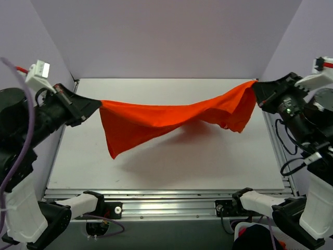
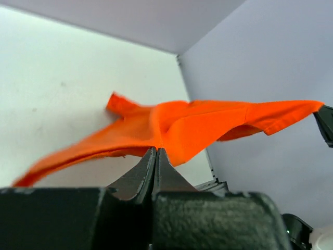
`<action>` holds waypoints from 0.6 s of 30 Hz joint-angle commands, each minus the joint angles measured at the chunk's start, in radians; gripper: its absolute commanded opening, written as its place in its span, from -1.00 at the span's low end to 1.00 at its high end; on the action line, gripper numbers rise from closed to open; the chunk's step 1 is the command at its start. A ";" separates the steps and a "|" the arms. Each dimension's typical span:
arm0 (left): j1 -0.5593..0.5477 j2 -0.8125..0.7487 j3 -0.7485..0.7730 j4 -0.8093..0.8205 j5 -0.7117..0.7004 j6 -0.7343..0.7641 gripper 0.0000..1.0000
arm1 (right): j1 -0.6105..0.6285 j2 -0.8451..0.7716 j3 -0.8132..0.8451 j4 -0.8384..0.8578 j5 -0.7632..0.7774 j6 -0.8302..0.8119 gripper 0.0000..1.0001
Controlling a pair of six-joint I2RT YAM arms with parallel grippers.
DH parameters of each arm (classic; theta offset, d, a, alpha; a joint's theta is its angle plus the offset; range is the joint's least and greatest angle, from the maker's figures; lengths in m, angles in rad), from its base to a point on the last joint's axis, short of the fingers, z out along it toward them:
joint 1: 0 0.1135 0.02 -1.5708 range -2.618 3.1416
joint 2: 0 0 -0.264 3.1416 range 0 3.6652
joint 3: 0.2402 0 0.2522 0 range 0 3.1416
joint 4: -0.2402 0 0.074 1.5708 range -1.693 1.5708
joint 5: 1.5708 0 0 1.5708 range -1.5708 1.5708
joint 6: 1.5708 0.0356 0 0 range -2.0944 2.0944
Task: Fold and stack the t-shirts
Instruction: Flatten the tshirt out
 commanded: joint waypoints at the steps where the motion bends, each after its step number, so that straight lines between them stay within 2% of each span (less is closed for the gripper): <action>1: -0.004 -0.008 0.150 -0.008 0.071 0.041 -0.95 | 0.005 0.000 0.123 0.012 0.044 -0.040 -1.00; 5: -0.004 0.102 0.464 -0.017 0.120 0.054 -0.95 | 0.003 0.048 0.275 0.010 0.062 -0.049 -1.00; 7: -0.004 0.121 0.493 0.024 0.134 0.043 -0.95 | 0.003 0.063 0.307 0.036 0.065 -0.065 -1.00; 9: -0.004 0.102 0.400 0.096 0.114 0.061 -0.95 | 0.003 0.091 0.324 0.084 0.073 -0.091 -1.00; 12: -0.004 0.079 0.242 0.156 -0.050 0.118 -0.95 | 0.005 0.132 0.292 0.183 0.079 -0.126 -1.00; 13: -0.004 0.082 0.214 0.160 -0.152 0.121 -0.95 | 0.008 0.154 0.292 0.202 0.085 -0.131 -1.00; 17: 0.019 0.087 -0.007 0.310 -0.286 0.103 -0.95 | 0.005 0.331 0.275 0.171 0.104 -0.117 -1.00; 18: 0.034 0.082 -0.072 0.353 -0.279 0.098 -0.95 | 0.003 0.352 0.214 0.173 0.107 -0.109 -1.00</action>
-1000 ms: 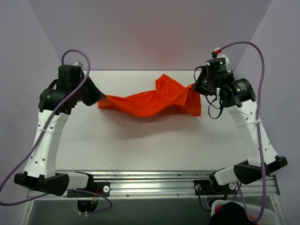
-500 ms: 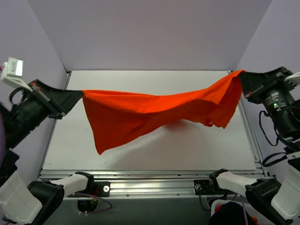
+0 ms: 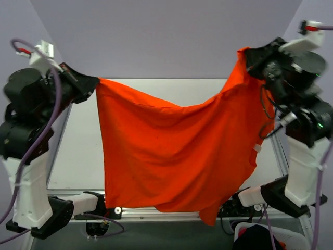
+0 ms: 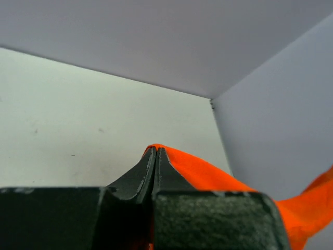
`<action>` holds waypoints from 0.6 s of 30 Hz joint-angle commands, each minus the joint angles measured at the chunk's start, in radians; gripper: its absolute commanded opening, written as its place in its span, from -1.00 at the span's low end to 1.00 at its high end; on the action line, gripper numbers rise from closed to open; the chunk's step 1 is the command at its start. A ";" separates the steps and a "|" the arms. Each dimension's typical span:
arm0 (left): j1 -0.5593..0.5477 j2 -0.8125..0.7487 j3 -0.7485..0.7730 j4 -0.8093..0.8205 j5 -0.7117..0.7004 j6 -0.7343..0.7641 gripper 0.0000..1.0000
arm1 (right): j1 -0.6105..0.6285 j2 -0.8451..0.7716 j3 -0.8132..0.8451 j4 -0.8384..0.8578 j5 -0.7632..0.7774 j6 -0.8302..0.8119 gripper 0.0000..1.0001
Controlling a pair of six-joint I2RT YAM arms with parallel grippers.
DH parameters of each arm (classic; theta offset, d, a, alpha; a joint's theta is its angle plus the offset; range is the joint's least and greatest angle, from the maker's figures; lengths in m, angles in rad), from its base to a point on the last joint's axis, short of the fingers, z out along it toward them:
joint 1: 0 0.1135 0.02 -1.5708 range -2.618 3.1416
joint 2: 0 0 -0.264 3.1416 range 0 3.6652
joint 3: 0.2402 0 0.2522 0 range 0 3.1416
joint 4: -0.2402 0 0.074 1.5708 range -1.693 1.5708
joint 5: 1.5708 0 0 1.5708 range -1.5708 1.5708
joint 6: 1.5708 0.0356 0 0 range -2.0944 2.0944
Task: Fold and stack the t-shirts
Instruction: Flatten the tshirt out
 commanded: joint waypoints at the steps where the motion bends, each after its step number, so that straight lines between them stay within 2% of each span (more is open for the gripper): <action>1: 0.051 0.023 -0.253 0.211 -0.134 -0.023 -0.95 | 0.003 0.145 -0.140 0.054 0.027 -0.010 -1.00; 3: 0.138 0.014 -0.396 0.333 -0.076 -0.055 -0.95 | 0.000 0.160 -0.253 0.126 0.041 -0.001 -1.00; 4: 0.161 0.013 -0.542 0.374 -0.070 -0.089 -0.95 | -0.005 0.163 -0.379 0.154 0.046 0.002 -1.00; 5: 0.181 0.016 -0.610 0.407 -0.067 -0.100 -0.95 | -0.008 0.168 -0.441 0.212 0.055 0.006 -1.00; 7: 0.198 0.040 -0.725 0.499 -0.089 -0.091 -0.95 | -0.028 0.184 -0.607 0.261 0.061 0.018 -1.00; 11: 0.212 0.188 -0.955 0.674 -0.105 -0.100 -0.95 | -0.059 0.296 -0.795 0.436 0.122 0.019 -1.00; 13: 0.258 0.271 -0.974 0.733 -0.068 -0.129 -0.95 | -0.072 0.361 -0.823 0.528 0.159 0.004 -1.00; 15: 0.291 0.444 -0.904 0.764 -0.035 -0.143 -0.95 | -0.097 0.483 -0.793 0.577 0.190 -0.005 -1.00; 16: 0.316 0.507 -0.852 0.761 -0.012 -0.140 -0.95 | -0.103 0.535 -0.759 0.593 0.202 -0.004 -1.00; 17: 0.322 0.649 -0.786 0.715 0.008 -0.136 -0.91 | -0.109 0.639 -0.715 0.594 0.208 -0.002 -1.00; 18: 0.330 0.725 -0.624 0.677 0.028 -0.132 -0.88 | -0.114 0.695 -0.605 0.591 0.208 -0.002 -1.00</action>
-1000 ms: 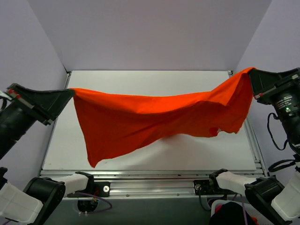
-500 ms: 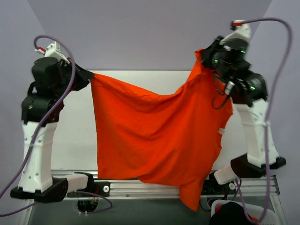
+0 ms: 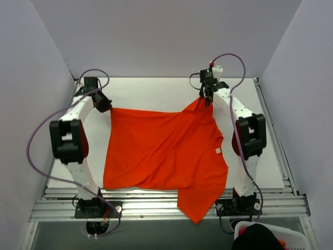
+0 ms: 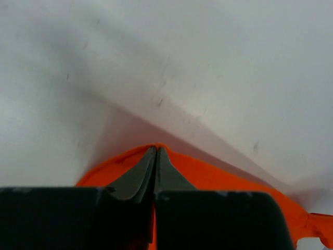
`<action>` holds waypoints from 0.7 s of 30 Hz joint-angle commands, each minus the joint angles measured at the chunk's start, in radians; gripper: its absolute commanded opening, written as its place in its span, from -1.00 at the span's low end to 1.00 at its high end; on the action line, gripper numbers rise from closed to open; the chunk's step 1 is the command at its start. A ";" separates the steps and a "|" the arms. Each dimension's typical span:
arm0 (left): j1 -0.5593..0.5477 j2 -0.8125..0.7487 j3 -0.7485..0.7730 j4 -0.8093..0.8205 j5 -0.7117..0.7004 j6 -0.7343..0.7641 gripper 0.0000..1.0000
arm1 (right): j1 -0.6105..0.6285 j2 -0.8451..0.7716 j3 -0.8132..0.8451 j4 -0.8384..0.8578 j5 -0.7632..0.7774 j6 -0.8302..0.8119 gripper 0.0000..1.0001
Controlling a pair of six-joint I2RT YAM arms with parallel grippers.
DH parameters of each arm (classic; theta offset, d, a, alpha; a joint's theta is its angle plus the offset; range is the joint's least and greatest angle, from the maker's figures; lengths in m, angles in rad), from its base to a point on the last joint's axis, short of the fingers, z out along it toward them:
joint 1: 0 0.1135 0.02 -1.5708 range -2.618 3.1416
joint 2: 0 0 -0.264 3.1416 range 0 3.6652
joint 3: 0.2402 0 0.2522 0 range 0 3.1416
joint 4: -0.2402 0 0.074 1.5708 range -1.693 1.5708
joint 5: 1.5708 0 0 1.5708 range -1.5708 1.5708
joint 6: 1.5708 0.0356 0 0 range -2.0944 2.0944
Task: Fold and stack the t-shirts
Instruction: Flatten the tshirt out
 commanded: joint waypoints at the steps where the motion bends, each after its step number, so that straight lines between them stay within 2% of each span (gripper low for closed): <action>1: 0.056 0.236 0.316 0.055 0.088 -0.016 -0.87 | -0.030 0.182 0.228 0.128 0.104 -0.012 -1.00; 2: 0.060 0.352 0.391 0.035 0.111 -0.021 -0.83 | -0.032 0.298 0.303 0.114 0.111 -0.017 -1.00; 3: 0.063 0.402 0.512 0.045 0.129 -0.031 -0.61 | -0.033 0.350 0.454 0.099 0.119 -0.023 -0.94; 4: 0.065 0.448 0.585 0.039 0.142 -0.035 -0.46 | -0.035 0.412 0.544 0.050 0.130 -0.027 -0.57; 5: 0.070 0.536 0.664 -0.022 0.142 -0.045 -0.24 | -0.037 0.522 0.634 0.021 0.141 -0.027 -0.13; 6: 0.074 0.580 0.741 -0.053 0.137 -0.073 0.01 | -0.037 0.570 0.817 -0.012 0.162 -0.029 0.98; 7: 0.079 0.616 0.894 -0.089 0.137 -0.078 0.47 | -0.037 0.611 0.892 -0.048 0.197 -0.032 1.00; 8: 0.088 0.682 0.970 -0.146 0.139 -0.081 0.93 | -0.038 0.650 0.941 -0.044 0.214 -0.056 1.00; 10: 0.099 0.747 1.176 -0.203 0.137 -0.070 0.88 | -0.040 0.594 0.913 0.038 0.248 -0.078 1.00; 12: 0.120 0.749 1.252 -0.243 0.143 -0.052 0.88 | -0.044 0.517 0.824 0.100 0.271 -0.096 1.00; 13: 0.128 0.711 1.259 -0.242 0.142 -0.047 0.88 | -0.044 0.471 0.721 0.149 0.289 -0.093 1.00; 16: 0.171 0.620 1.214 -0.241 0.192 -0.062 0.93 | -0.044 0.276 0.574 0.174 0.293 -0.098 1.00; 19: 0.188 0.484 1.115 -0.294 0.182 -0.062 0.99 | -0.043 0.131 0.508 0.052 0.317 -0.072 1.00; 21: 0.185 0.399 0.989 -0.332 0.150 -0.065 1.00 | -0.041 0.029 0.364 -0.001 0.319 -0.032 1.00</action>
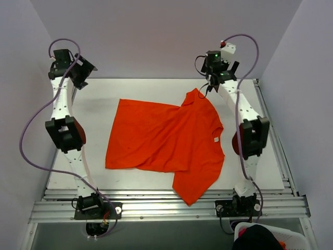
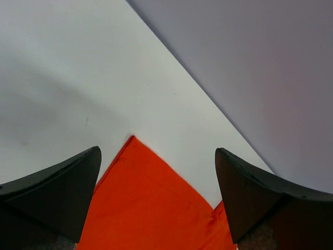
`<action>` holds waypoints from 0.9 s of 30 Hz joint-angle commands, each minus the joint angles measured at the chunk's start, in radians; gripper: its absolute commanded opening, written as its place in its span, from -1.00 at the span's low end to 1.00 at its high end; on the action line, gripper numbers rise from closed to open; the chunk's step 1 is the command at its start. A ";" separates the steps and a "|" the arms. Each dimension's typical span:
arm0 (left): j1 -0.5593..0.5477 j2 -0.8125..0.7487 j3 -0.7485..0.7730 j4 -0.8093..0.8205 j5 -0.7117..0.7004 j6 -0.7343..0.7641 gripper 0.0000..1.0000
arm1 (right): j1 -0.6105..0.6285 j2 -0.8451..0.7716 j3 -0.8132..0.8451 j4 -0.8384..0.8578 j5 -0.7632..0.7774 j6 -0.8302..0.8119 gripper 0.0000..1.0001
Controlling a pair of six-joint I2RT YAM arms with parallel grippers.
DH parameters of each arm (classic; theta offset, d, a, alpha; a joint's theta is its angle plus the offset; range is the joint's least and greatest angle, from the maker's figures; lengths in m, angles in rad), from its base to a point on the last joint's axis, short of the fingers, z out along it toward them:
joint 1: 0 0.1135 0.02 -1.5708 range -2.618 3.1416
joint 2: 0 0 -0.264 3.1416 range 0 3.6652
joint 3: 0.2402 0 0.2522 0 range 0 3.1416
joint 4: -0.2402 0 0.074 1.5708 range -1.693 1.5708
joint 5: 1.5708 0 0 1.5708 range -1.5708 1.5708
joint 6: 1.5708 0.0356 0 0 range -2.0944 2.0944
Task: Fold and stack the t-shirts
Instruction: Flatten the tshirt out
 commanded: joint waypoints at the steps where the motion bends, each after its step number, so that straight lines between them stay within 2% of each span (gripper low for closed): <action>1: 0.000 -0.258 -0.137 -0.090 -0.035 -0.002 1.00 | 0.007 -0.346 -0.170 -0.089 0.075 0.056 0.99; 2: -0.010 -0.298 -0.180 -0.122 -0.049 -0.003 1.00 | 0.012 -0.417 -0.321 -0.094 0.069 0.074 1.00; 3: -0.017 -0.339 -0.277 -0.136 -0.063 -0.006 1.00 | 0.015 -0.484 -0.388 -0.105 0.047 0.099 0.99; 6: -0.077 -0.526 -0.465 -0.175 -0.098 -0.003 1.00 | 0.013 -0.686 -0.566 -0.258 -0.130 0.223 0.99; 7: -0.103 -0.627 -0.610 -0.176 -0.113 0.015 1.00 | 0.029 -0.764 -0.608 -0.337 -0.245 0.249 0.99; 9: -0.222 -0.727 -0.756 -0.165 -0.178 0.055 1.00 | 0.078 -0.837 -0.728 -0.460 -0.299 0.285 0.98; 10: -0.264 -0.825 -0.907 -0.149 -0.208 0.072 1.00 | 0.114 -0.876 -0.764 -0.491 -0.313 0.300 0.99; 11: -0.339 -0.871 -0.979 -0.132 -0.239 0.081 1.00 | 0.195 -0.944 -0.793 -0.531 -0.312 0.341 0.99; 12: -0.367 -0.921 -1.049 -0.124 -0.238 0.083 1.00 | 0.225 -0.973 -0.818 -0.569 -0.309 0.367 0.99; 13: -0.391 -1.020 -1.181 -0.113 -0.235 0.090 1.00 | 0.242 -1.025 -0.864 -0.635 -0.321 0.389 0.99; 17: -0.439 -1.270 -1.437 -0.125 -0.209 0.070 1.00 | 0.257 -1.079 -0.932 -0.801 -0.431 0.406 0.99; 21: -0.450 -1.435 -1.583 -0.185 -0.187 0.060 1.00 | 0.285 -1.144 -0.988 -0.980 -0.512 0.401 0.99; 23: -0.474 -1.495 -1.619 -0.155 -0.094 0.055 1.00 | 0.290 -1.232 -1.027 -0.981 -0.569 0.397 0.99; 24: -0.482 -1.507 -1.651 -0.156 -0.091 0.023 1.00 | 0.290 -1.262 -1.101 -0.984 -0.679 0.433 0.99; 27: -0.500 -1.518 -1.660 -0.162 -0.095 0.003 1.00 | 0.303 -1.366 -1.270 -0.979 -0.796 0.498 0.97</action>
